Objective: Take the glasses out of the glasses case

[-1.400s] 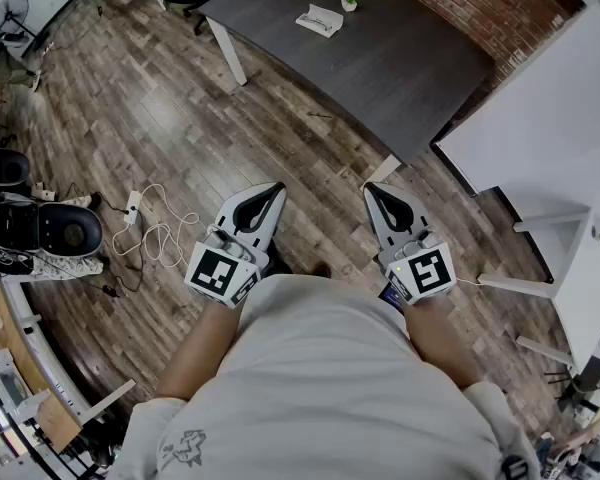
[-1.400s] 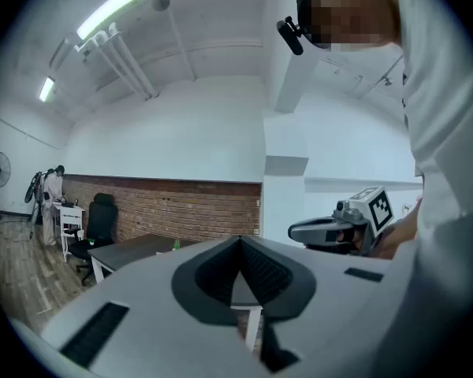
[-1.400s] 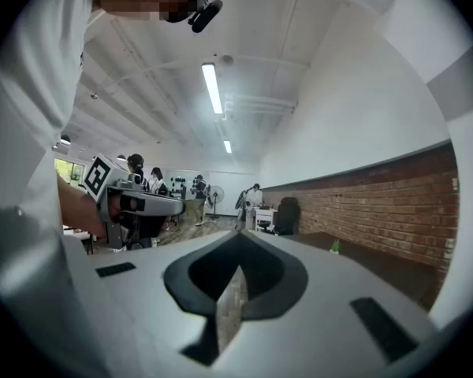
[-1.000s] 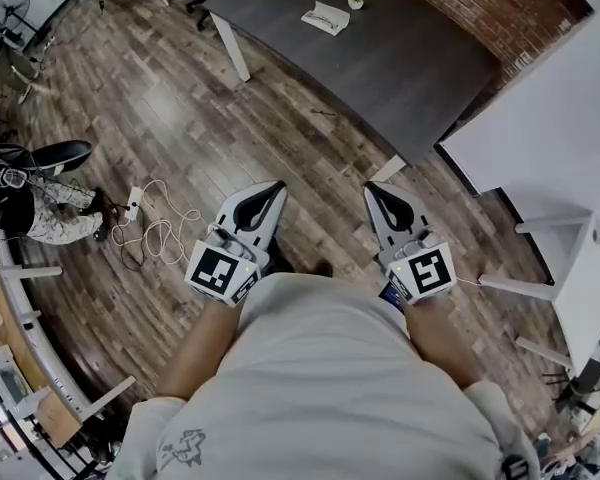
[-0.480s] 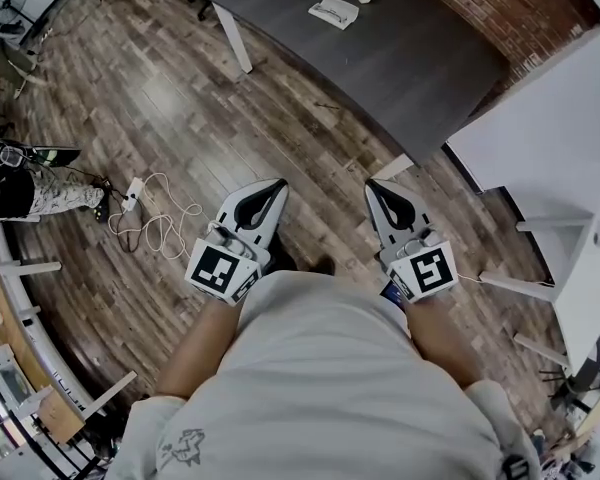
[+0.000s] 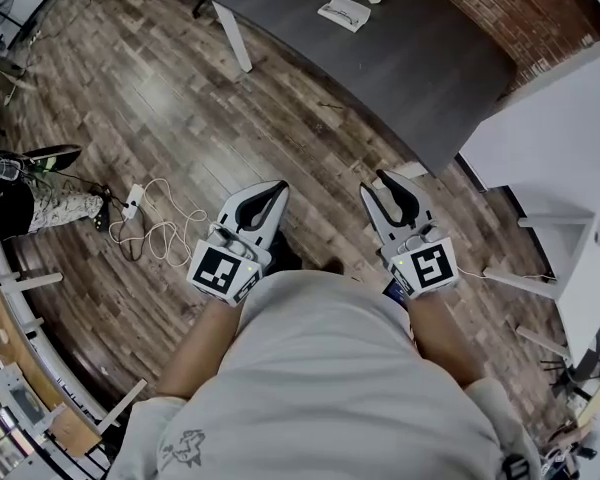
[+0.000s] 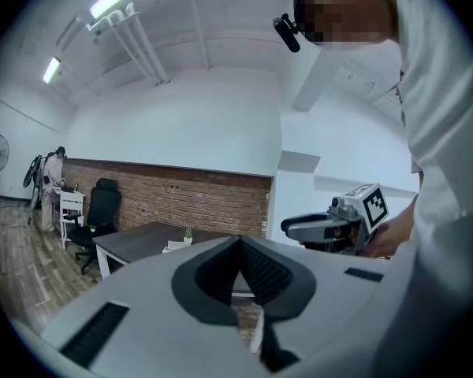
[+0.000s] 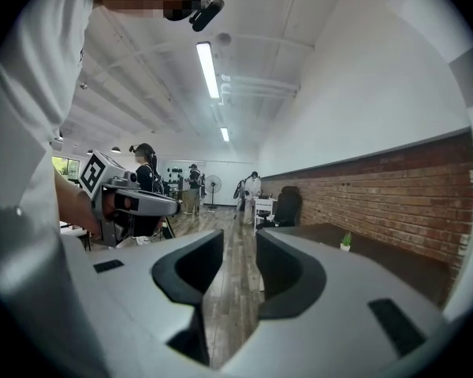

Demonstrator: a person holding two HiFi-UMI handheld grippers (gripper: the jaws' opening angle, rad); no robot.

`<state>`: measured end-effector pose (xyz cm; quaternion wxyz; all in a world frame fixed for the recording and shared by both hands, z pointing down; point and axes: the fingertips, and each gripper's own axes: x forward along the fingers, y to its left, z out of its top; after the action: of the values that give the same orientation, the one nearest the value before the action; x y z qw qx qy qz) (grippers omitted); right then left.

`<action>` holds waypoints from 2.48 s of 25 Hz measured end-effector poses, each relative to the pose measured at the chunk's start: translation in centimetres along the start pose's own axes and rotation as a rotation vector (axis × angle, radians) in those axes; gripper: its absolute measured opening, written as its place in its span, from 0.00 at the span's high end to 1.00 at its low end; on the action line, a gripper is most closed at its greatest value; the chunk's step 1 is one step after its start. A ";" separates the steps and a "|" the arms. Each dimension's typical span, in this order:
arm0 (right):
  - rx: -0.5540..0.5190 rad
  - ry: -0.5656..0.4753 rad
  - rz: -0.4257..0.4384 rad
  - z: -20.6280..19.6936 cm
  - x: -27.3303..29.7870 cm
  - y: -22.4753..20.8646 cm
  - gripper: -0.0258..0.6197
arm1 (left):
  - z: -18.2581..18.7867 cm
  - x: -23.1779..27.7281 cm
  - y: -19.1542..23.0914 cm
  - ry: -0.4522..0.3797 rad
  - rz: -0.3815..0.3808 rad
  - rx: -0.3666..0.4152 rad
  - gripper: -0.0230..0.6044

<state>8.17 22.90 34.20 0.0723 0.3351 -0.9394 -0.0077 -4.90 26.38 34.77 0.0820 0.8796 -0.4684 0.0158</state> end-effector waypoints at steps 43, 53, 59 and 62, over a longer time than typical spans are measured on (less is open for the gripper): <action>0.026 0.058 0.099 -0.2 23.5 -12.9 0.63 | 2.3 14.7 19.7 0.055 -0.003 -0.027 0.95; 0.040 0.077 0.132 -1.3 24.2 -24.1 0.63 | 3.1 26.9 19.9 0.081 -0.029 -0.013 0.95; 0.076 0.096 0.104 -2.7 22.9 -28.8 0.62 | 3.7 31.8 18.4 0.090 -0.077 0.011 0.95; 0.080 0.115 0.096 -3.5 22.8 -29.8 0.62 | 3.9 33.0 18.2 0.091 -0.090 0.013 0.95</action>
<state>9.97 -14.50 38.80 0.1128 0.2920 -0.9483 0.0526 -1.62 -11.28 36.77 0.0983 0.8987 -0.4239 0.0550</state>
